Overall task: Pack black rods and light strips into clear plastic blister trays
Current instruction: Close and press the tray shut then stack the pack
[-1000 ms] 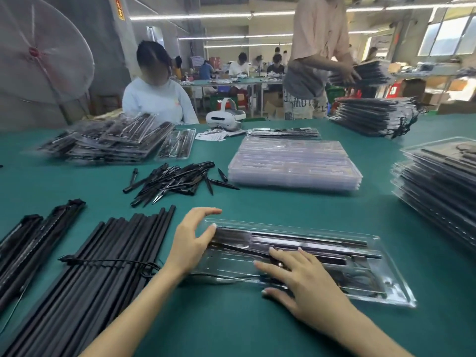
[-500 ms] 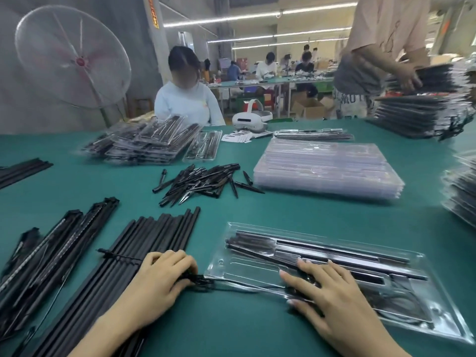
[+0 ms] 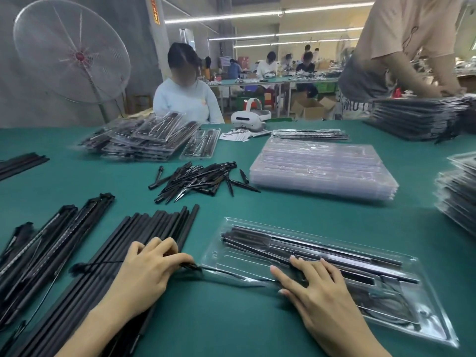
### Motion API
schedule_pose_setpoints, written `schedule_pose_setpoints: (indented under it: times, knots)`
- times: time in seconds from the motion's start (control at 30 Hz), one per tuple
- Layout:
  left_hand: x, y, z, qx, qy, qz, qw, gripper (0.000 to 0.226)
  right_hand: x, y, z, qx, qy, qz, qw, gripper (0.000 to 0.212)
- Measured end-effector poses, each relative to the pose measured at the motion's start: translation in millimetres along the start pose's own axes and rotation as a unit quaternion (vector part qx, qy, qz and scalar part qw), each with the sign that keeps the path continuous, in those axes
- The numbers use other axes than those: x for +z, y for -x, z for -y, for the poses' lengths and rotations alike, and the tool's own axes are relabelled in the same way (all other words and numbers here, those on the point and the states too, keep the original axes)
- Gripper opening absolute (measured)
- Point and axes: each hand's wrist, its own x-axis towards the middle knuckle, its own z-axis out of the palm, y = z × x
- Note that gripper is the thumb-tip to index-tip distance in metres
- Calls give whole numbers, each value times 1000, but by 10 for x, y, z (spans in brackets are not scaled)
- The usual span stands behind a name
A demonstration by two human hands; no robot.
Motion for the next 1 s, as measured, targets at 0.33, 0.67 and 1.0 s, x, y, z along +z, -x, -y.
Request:
schedule_pose_setpoints:
  times: [0.33,0.67,1.0]
  knots:
    - [127,-146,16,4,-89,-88,992,61,-52,-22,2,-1,-8,18,1000,61]
    - [201,-268,-115,-3,-119,-64,991,68,-55,-23,-13,-4,-7,28,1000,60]
    - [204,-92,2,-73,-7,104,992,62,-50,-14,10,8,-10,38,999,62]
